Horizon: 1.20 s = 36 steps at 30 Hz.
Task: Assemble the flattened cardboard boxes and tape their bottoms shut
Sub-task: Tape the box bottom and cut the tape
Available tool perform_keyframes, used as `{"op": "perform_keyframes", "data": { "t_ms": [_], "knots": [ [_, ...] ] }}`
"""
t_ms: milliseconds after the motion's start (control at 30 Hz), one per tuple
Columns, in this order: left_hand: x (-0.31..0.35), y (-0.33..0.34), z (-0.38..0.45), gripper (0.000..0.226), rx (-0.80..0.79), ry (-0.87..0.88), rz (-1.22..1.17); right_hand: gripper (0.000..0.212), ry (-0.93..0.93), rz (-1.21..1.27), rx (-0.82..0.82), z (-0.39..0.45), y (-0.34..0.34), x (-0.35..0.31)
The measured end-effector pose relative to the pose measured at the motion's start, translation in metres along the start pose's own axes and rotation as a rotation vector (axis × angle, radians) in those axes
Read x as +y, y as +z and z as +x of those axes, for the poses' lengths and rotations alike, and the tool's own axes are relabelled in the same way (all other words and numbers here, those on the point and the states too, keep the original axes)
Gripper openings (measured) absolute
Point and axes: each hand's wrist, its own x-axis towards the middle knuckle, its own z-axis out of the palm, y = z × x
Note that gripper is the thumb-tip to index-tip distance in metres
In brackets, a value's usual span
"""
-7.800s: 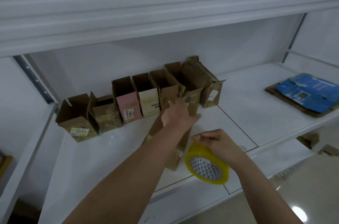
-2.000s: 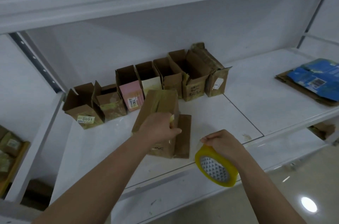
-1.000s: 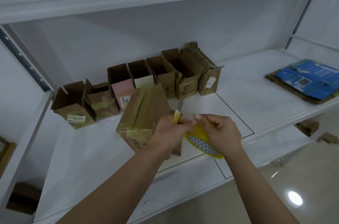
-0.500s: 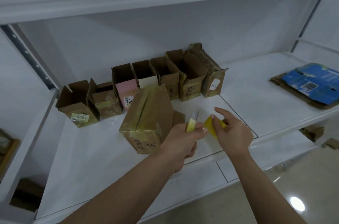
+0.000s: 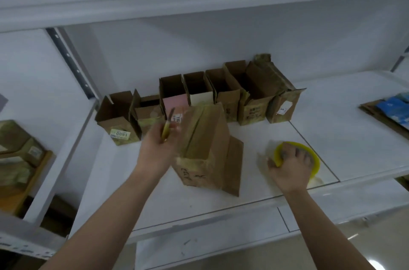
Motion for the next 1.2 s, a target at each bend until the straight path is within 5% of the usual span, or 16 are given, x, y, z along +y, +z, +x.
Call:
{"op": "perform_keyframes", "data": {
  "t_ms": [133,233,333,433,500,600,733,867,1200],
  "knots": [
    [-0.074,-0.034,0.020,0.030,0.091,-0.143,0.572,0.047,-0.286,0.178,0.175,-0.011,-0.007,-0.053],
    [-0.122,-0.042,0.019,0.046,-0.051,-0.260,0.721,0.037,-0.500,0.291,0.178,-0.026,-0.021,-0.097],
    [-0.142,-0.040,0.015,0.056,-0.154,-0.225,0.673,0.036,-0.653,0.379,0.012,-0.043,-0.030,-0.132],
    [-0.131,-0.035,0.015,0.045,-0.019,-0.073,0.378,0.033,-0.697,0.350,-0.214,-0.052,-0.022,-0.143],
    [-0.112,-0.029,0.013,0.041,-0.014,-0.001,0.048,0.030,-0.650,0.290,-0.235,-0.051,-0.016,-0.136],
    [-0.084,-0.019,0.009,0.036,-0.184,0.114,-0.123,0.023,-0.592,0.276,-0.144,-0.049,-0.014,-0.118],
    [-0.074,0.003,0.006,0.025,-0.228,0.226,-0.056,0.035,-0.541,0.315,-0.145,-0.051,-0.020,-0.105],
    [-0.077,0.011,0.011,0.043,-0.185,0.273,0.098,0.056,-0.511,0.357,-0.183,-0.055,-0.024,-0.101],
    [-0.105,0.004,0.029,0.036,-0.139,0.449,0.153,0.054,-0.703,0.062,-0.047,-0.063,-0.002,-0.106]
  ]
}}
